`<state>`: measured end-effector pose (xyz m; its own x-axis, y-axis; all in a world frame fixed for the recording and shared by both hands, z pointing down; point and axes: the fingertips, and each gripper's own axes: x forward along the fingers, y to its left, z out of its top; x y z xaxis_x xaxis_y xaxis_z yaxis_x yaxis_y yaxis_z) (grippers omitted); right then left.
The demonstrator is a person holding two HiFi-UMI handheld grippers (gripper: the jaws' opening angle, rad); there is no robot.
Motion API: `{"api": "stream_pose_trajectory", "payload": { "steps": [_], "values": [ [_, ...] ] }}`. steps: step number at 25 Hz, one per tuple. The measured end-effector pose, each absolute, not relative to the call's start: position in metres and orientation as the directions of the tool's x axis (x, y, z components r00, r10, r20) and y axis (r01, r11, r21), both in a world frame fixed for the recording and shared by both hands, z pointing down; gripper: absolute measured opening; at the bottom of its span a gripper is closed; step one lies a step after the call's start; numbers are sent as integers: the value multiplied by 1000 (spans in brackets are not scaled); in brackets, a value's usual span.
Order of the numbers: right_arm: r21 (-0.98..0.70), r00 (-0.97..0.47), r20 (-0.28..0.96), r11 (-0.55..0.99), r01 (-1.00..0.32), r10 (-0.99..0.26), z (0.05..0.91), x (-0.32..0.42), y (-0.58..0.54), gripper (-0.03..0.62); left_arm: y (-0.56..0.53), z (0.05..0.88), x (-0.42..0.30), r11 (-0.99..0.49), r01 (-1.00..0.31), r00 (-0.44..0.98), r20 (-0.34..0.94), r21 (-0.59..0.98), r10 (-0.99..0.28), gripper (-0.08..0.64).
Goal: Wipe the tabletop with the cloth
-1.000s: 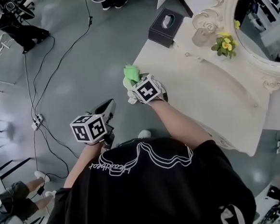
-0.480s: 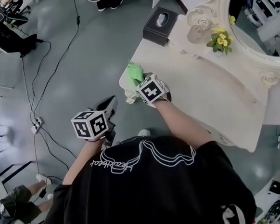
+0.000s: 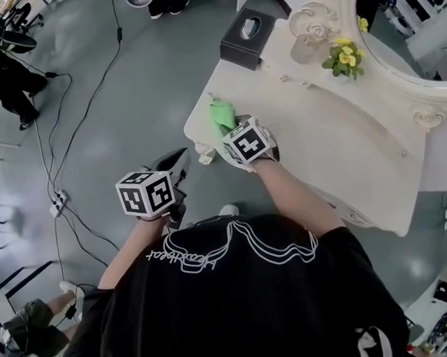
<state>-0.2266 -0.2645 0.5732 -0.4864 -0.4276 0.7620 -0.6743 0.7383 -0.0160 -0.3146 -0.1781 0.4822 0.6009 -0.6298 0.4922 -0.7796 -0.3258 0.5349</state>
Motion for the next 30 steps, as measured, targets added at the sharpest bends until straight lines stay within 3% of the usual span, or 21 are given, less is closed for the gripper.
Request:
{"api": "stream_pose_trajectory", "payload": {
  "steps": [30],
  "values": [
    [6, -395, 774, 629, -777, -495, 574, -125, -231, 55, -167, 473, -237, -416, -720, 684, 470, 556, -558, 3]
  ]
}}
